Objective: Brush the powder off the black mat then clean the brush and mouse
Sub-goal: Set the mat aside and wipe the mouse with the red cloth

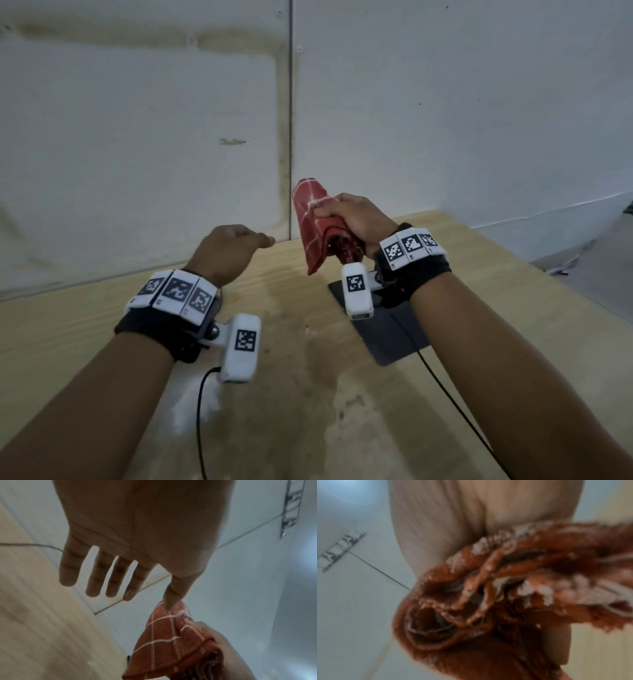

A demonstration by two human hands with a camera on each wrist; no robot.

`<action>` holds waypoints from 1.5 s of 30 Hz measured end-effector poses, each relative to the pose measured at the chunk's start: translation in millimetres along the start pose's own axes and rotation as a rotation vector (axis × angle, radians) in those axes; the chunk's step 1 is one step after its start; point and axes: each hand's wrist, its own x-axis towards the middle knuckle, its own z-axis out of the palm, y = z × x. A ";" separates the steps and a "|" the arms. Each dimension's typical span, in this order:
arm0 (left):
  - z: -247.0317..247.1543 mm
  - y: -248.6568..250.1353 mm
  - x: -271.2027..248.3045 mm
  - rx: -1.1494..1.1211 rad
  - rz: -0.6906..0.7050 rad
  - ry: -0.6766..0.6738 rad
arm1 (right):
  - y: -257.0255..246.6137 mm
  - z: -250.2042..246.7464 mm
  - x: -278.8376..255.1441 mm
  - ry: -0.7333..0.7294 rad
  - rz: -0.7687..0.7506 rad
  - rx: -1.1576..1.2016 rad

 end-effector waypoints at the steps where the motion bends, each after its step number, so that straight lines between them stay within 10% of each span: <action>1: -3.1 -3.8 -2.1 -0.027 0.000 0.022 | 2.8 4.4 -2.7 -0.014 0.000 0.051; 10: 7.4 -15.1 -11.0 0.031 -0.019 0.041 | 23.8 3.8 -32.8 -0.039 0.012 0.371; 21: 73.2 0.5 -4.3 0.425 0.043 -0.385 | 51.2 -30.3 -50.7 0.180 -0.044 0.539; 29: 86.5 0.7 -9.5 0.456 0.123 -0.292 | 56.6 -34.4 -58.0 0.249 -0.091 0.620; 39: 68.4 14.8 -24.9 -0.243 0.260 -0.065 | 27.1 -29.4 -69.5 0.285 -0.264 0.172; 45: 73.4 18.5 -42.2 -0.258 0.460 0.075 | 24.6 -2.4 -70.7 0.162 -0.345 -0.315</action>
